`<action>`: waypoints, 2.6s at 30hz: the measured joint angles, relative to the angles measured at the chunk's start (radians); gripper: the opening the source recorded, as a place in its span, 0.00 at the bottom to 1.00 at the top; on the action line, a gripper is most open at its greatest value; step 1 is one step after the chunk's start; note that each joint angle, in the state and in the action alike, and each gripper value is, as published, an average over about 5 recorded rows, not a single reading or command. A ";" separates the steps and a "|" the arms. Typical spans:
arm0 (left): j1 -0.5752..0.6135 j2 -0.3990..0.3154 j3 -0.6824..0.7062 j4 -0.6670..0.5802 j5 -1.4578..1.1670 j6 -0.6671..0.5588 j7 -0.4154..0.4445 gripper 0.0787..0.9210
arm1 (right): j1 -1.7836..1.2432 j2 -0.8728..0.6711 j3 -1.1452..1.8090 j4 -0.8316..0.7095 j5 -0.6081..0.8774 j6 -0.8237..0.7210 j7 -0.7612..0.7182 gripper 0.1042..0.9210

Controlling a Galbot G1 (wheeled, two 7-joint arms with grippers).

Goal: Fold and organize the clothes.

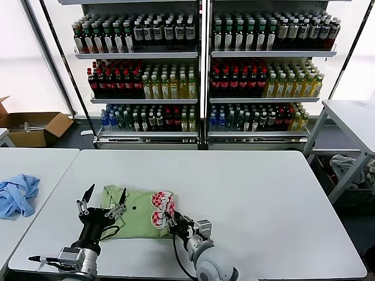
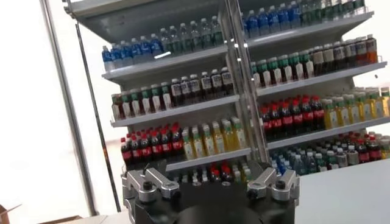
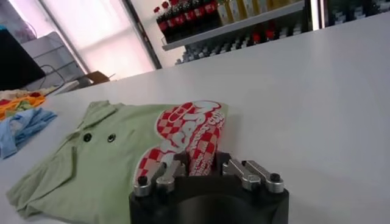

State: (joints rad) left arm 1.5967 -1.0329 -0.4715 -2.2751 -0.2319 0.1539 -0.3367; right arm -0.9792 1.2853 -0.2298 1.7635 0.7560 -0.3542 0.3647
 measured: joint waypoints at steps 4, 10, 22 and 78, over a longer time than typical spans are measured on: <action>0.005 -0.001 -0.003 -0.008 -0.005 0.006 0.000 0.88 | 0.010 0.010 -0.001 -0.016 -0.003 0.009 -0.003 0.15; 0.010 -0.003 -0.007 -0.016 -0.006 0.011 -0.001 0.88 | 0.006 0.003 0.003 -0.010 -0.015 0.025 0.003 0.01; 0.018 0.000 -0.011 -0.010 -0.013 0.011 -0.008 0.88 | -0.083 -0.115 0.140 0.143 0.004 0.053 -0.006 0.01; 0.035 0.040 0.024 -0.030 -0.079 -0.002 0.002 0.88 | -0.354 -0.305 0.518 0.437 -0.203 0.188 0.022 0.88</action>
State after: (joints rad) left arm 1.6317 -0.9933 -0.4475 -2.3046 -0.3110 0.1521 -0.3349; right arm -1.3335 0.9803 0.2882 2.2001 0.5533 -0.1657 0.3863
